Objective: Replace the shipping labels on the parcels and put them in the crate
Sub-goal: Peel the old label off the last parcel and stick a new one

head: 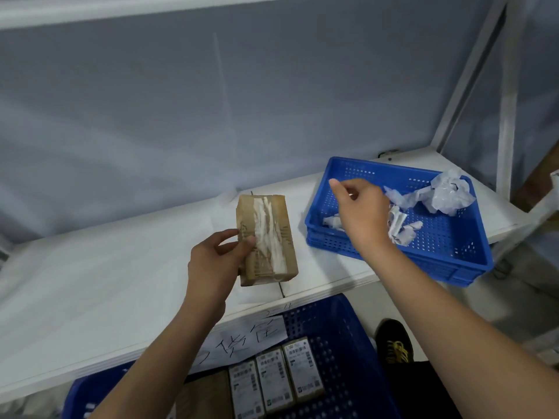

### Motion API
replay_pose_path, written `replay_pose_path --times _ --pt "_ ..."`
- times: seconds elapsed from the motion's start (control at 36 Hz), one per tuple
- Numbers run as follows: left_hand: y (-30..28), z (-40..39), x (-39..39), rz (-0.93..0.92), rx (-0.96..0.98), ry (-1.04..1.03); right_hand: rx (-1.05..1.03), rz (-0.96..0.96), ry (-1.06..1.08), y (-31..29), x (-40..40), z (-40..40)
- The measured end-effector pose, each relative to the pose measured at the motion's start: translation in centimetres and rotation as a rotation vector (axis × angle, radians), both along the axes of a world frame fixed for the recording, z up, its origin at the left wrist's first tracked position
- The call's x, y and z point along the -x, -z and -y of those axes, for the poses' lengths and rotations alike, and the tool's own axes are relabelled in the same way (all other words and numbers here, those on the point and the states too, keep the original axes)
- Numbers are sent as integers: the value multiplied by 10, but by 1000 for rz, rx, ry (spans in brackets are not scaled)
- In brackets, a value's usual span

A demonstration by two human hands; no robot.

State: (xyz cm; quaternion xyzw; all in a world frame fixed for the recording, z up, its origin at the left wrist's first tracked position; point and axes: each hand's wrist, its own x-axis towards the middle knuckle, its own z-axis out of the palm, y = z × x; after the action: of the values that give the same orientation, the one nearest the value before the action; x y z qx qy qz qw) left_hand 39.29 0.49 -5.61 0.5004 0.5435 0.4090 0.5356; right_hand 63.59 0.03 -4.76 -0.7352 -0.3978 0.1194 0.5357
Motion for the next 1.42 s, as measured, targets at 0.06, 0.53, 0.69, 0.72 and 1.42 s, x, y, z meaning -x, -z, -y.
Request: replay_pose_path --times 0.06,0.53,0.69,0.72,1.42 --pt "3 1 10 -13 8 -9 2 -31 -60 -3 23 -2" --pt "32 10 93 -40 147 19 430 -432 -477 53 160 -32" --pt "46 -10 109 -71 224 71 461 -437 -449 79 169 -47" --pt "47 -14 112 -68 250 94 456 -443 -433 82 171 -50" --pt "93 -25 157 -138 287 -13 567 -213 -634 103 219 -62"
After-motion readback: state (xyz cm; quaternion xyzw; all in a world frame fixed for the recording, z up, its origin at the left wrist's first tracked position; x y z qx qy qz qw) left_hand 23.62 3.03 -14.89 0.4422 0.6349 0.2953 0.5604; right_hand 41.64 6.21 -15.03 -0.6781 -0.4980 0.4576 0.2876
